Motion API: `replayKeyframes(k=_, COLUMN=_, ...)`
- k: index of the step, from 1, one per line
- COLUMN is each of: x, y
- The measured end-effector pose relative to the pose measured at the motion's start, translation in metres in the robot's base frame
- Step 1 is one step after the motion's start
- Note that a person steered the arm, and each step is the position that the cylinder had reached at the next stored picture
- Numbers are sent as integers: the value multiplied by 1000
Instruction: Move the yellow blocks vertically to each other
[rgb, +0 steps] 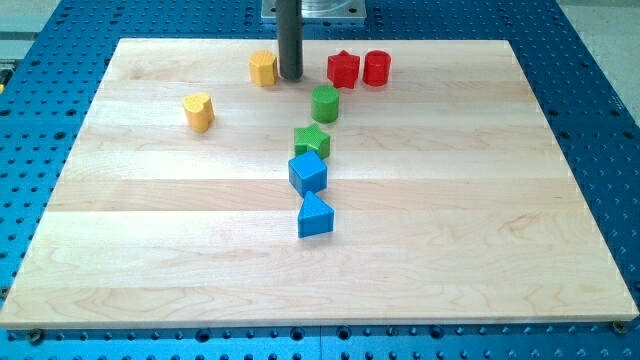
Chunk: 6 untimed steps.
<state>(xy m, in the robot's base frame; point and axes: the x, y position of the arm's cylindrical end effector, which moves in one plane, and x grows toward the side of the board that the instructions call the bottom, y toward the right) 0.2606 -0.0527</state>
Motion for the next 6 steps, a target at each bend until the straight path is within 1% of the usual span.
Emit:
replayKeyframes(k=1, x=12, y=-70)
replayKeyframes(k=2, x=16, y=-62)
replayKeyframes(k=3, x=17, y=-24)
replayKeyframes(k=4, x=70, y=-22)
replayKeyframes(k=5, x=68, y=-14)
replayKeyframes(k=6, x=26, y=51)
